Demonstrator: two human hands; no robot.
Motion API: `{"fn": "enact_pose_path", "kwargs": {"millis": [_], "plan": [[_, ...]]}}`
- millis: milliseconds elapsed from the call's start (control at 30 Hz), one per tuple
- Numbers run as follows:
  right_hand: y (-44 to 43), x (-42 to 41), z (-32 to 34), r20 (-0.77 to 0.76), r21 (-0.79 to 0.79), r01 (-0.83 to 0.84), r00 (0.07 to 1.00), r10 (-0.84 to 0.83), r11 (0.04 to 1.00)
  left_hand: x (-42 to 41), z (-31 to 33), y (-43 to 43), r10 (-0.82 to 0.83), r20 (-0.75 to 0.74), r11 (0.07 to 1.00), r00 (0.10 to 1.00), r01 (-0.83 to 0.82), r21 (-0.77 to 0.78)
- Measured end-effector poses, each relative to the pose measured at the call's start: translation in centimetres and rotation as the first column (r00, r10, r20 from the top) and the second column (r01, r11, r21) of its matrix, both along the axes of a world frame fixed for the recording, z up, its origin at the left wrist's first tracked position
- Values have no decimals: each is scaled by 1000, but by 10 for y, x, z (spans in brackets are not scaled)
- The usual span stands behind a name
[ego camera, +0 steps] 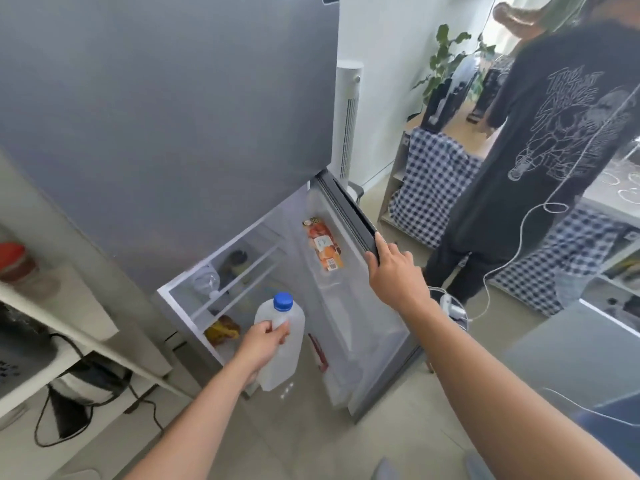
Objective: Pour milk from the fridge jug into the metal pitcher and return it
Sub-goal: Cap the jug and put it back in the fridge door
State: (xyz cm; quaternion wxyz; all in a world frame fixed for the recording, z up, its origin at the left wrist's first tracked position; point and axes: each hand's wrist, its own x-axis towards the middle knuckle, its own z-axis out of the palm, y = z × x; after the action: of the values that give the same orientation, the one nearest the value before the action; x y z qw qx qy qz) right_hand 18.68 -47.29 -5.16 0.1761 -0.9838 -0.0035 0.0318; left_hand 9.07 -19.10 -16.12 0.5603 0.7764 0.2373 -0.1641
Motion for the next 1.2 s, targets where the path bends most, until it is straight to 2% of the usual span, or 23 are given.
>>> {"fn": "enact_pose_path", "kwargs": {"millis": [67,167,333,400,467,533,600,733,867,1067,1200], "plan": [[-14,2,1,6,-16,-7,1000,7,1000,8,-8,-10,-58,-73,997,996,61,41],[-30,4,5,25,-47,-9,1000,10,999,18,-20,-20,-56,-114,993,992,67,99],[-49,9,8,42,-43,-23,999,25,999,25,-18,-47,-35,-59,995,998,41,90],[-53,11,7,47,-43,-21,999,23,999,27,-21,-52,0,-73,1000,997,0,0],[-54,11,7,51,-40,-25,998,27,999,29,-27,-56,37,-84,986,996,-49,-157],[-54,10,7,53,-35,-26,998,27,999,31,-34,-63,128,-117,926,985,-161,-341],[-53,10,7,53,-39,-24,998,26,999,31,-34,-70,208,-164,855,964,-260,-449],[-51,9,5,50,-15,-19,999,20,1000,29,-43,-81,279,-234,760,932,-363,-540],[-46,7,1,37,6,-14,999,13,1000,26,-56,-92,303,-269,722,914,-404,-561],[-39,3,1,21,24,-22,1000,22,999,19,-67,-116,255,-261,738,931,-362,-569],[-39,2,2,23,33,-28,999,28,999,13,-78,-126,116,-239,855,964,-220,-470]]}}
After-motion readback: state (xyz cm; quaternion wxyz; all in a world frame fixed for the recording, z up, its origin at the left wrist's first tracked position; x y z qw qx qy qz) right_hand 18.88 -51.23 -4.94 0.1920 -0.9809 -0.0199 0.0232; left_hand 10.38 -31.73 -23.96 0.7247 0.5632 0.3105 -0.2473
